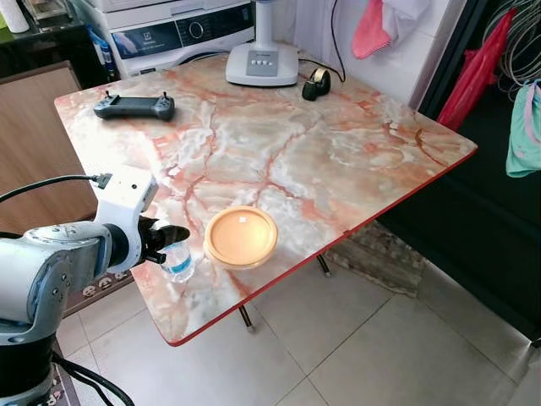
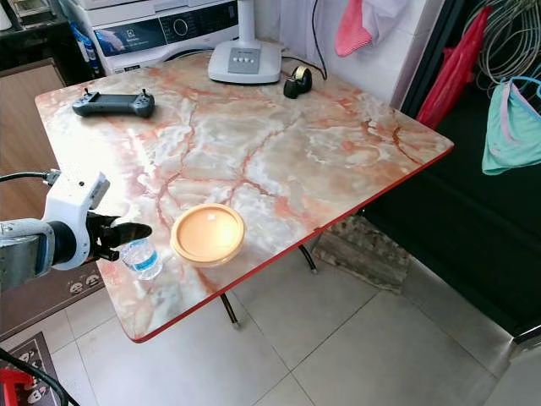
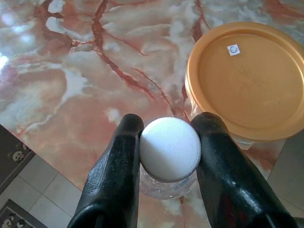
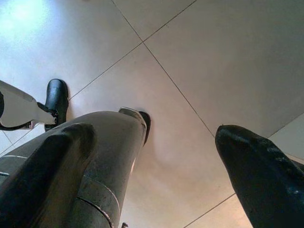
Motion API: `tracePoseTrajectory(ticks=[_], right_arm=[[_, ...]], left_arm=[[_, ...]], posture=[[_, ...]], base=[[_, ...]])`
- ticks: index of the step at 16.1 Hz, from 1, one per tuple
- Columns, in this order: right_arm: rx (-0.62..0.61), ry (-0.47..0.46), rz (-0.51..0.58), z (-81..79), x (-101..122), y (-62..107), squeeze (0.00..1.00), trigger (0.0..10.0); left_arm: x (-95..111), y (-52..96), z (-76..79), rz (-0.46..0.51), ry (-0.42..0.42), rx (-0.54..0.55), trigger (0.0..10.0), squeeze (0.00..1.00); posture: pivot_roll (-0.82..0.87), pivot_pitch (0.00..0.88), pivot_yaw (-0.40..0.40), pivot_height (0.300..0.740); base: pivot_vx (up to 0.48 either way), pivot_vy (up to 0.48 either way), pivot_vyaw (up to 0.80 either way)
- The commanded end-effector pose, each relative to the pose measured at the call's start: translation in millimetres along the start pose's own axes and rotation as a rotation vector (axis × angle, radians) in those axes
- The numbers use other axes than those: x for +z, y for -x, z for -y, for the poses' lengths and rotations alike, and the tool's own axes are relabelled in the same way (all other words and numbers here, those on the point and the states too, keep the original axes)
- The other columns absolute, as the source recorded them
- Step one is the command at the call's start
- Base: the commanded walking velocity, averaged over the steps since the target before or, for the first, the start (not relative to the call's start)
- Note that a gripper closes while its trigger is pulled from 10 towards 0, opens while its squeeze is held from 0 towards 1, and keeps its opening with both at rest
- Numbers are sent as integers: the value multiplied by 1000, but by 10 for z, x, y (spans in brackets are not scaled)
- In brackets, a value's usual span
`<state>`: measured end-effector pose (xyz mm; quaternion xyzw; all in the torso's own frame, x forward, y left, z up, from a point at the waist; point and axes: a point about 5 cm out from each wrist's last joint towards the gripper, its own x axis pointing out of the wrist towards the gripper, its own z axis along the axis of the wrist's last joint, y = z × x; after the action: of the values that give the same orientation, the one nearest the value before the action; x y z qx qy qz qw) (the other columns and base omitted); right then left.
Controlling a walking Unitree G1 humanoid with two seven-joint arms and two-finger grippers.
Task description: Restocking fridge
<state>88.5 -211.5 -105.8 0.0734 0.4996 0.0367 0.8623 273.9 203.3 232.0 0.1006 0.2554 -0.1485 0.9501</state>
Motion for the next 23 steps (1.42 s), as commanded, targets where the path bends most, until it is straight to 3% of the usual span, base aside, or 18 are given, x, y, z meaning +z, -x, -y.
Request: tracePoseTrajectory(ticks=[1, 3, 6, 8, 10, 11, 12, 13, 14, 15, 17, 19, 21, 22, 23], right_arm=[[-5, 4, -75, 12, -164, 44, 0, 10000], [-6, 4, -75, 15, -164, 45, 0, 10000], [-6, 2, -75, 17, -166, 47, 0, 10000], [-7, -4, -72, 12, -171, 48, 0, 10000], [-5, -7, -71, 5, -176, 48, 0, 10000], [-4, -6, -71, 5, -177, 48, 0, 10000], [-3, -4, -74, 5, -177, 48, 0, 10000], [-2, -6, -73, 1, -178, 47, 0, 10000], [0, -13, -69, -8, -180, 46, 0, 10000], [1, -15, -67, -10, -182, 46, 0, 10000], [-1, -20, -65, -6, -183, 49, 0, 10000], [-5, -20, -64, -1, -181, 49, 0, 10000], [-6, -20, -62, 3, -177, 50, 0, 10000], [-7, -20, -60, 5, -175, 50, 0, 10000], [-6, -19, -60, 4, -174, 50, 0, 10000]], left_arm=[[-71, -7, 2, -35, 15, -10, 0, 0], [-77, -5, -22, -31, 7, 12, 0, 0], [19, 34, -177, 42, -45, 135, 0, 0], [125, 163, -426, 124, -28, 270, 0, 0], [100, 404, -744, 159, -41, 420, 0, 0], [74, 447, -802, 170, -49, 447, 0, 0], [-89, 503, -937, 163, -18, 490, 2471, 0], [-227, 513, -1026, 126, -53, 536, 10000, 0], [-749, 488, -1229, 42, 64, 637, 10000, 0], [-911, 482, -1265, 32, 76, 668, 10000, 0], [-1411, 411, -1273, 21, 213, 741, 10000, 0], [-1996, 252, -1075, -59, 276, 732, 10000, 0], [-2360, 104, -838, -108, 362, 658, 10000, 0], [-2603, -29, -628, -181, 327, 600, 10000, 0], [-2729, -139, -448, -254, 225, 521, 10000, 0]], posture=[[222, 115, -40, 740], [221, 114, -41, 740], [218, 112, -40, 740], [211, 110, -36, 740], [217, 112, -35, 740], [218, 113, -37, 740], [221, 112, -38, 740], [220, 117, -35, 740], [214, 115, -33, 740], [214, 115, -32, 740], [209, 111, -33, 740], [195, 111, -37, 740], [190, 113, -40, 740], [193, 110, -42, 740], [189, 110, -42, 740]], base=[[0, 0, 0], [0, 0, 0], [0, 0, 0], [0, 0, 0], [0, 0, 0], [0, 0, 0], [0, 0, 0], [0, 0, 0], [0, 0, 0], [0, 0, 0], [0, 0, 0], [0, 0, 0], [0, 0, 0], [0, 0, 0], [0, 0, 0]])
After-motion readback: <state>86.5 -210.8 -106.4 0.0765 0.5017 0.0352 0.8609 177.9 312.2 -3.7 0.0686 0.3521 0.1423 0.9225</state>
